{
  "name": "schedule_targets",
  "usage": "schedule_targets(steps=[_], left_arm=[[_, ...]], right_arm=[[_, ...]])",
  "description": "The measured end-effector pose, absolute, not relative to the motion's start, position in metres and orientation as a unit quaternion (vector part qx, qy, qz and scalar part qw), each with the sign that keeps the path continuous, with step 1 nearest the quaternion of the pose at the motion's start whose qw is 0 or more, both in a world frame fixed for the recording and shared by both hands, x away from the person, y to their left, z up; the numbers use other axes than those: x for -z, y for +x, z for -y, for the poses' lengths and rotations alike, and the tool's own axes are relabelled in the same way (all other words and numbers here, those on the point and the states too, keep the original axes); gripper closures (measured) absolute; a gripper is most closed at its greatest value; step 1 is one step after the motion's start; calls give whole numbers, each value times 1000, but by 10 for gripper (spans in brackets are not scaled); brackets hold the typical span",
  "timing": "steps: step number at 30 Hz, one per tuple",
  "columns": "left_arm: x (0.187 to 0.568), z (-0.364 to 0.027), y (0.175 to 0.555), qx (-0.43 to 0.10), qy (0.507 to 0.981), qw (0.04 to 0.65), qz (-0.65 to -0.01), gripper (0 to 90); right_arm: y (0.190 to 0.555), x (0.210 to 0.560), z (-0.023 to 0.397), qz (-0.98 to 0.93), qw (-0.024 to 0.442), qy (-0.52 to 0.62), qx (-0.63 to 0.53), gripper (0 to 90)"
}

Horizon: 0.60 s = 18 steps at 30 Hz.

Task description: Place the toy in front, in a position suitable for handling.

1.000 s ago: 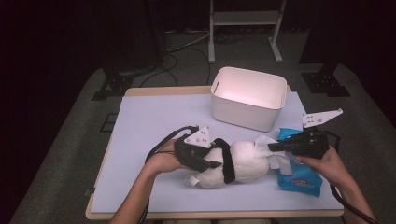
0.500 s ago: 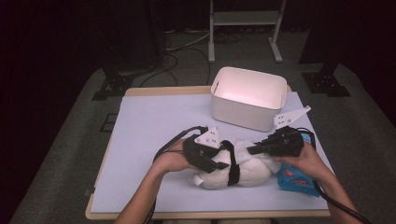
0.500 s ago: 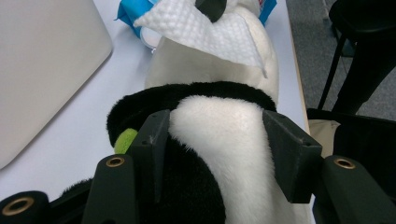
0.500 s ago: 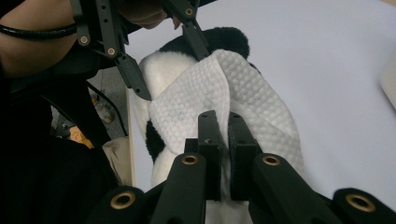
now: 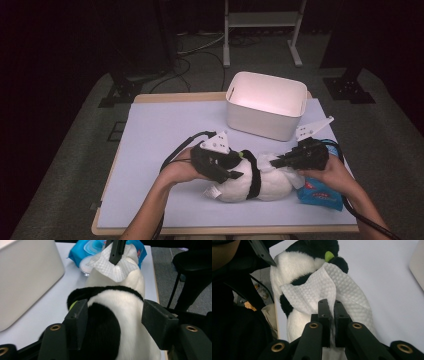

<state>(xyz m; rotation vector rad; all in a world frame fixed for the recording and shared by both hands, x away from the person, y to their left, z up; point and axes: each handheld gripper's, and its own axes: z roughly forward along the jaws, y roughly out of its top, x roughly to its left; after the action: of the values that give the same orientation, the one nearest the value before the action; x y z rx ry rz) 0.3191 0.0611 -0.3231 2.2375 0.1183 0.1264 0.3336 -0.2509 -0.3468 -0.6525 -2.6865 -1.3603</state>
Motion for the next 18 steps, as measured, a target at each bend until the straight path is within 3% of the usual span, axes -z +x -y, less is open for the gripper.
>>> schedule_targets(steps=[18], left_arm=[[349,-91,316,-29,894,438,-87,290]], right_arm=[[332,352,258,869,33,-220,442,859]])
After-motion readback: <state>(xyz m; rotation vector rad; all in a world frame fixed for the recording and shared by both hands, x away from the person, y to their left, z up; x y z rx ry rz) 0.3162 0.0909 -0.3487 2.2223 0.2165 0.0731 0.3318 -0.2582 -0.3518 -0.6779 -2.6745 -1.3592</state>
